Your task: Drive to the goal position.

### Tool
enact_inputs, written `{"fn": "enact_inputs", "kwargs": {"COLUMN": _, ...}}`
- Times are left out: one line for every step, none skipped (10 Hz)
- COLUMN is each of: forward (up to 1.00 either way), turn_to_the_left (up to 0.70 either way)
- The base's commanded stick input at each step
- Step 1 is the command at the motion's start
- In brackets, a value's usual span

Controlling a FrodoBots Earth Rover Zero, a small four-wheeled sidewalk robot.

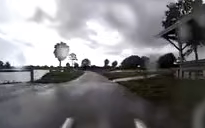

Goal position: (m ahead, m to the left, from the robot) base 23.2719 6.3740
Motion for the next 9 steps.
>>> {"fn": "enact_inputs", "kwargs": {"forward": 1.0, "turn_to_the_left": 0.0}}
{"fn": "enact_inputs", "kwargs": {"forward": 1.0, "turn_to_the_left": 0.0}}
{"fn": "enact_inputs", "kwargs": {"forward": 1.0, "turn_to_the_left": 0.0}}
{"fn": "enact_inputs", "kwargs": {"forward": 1.0, "turn_to_the_left": 0.0}}
{"fn": "enact_inputs", "kwargs": {"forward": 1.0, "turn_to_the_left": 0.0}}
{"fn": "enact_inputs", "kwargs": {"forward": 1.0, "turn_to_the_left": 0.0}}
{"fn": "enact_inputs", "kwargs": {"forward": 1.0, "turn_to_the_left": 0.0}}
{"fn": "enact_inputs", "kwargs": {"forward": 1.0, "turn_to_the_left": 0.0}}
{"fn": "enact_inputs", "kwargs": {"forward": 1.0, "turn_to_the_left": 0.0}}
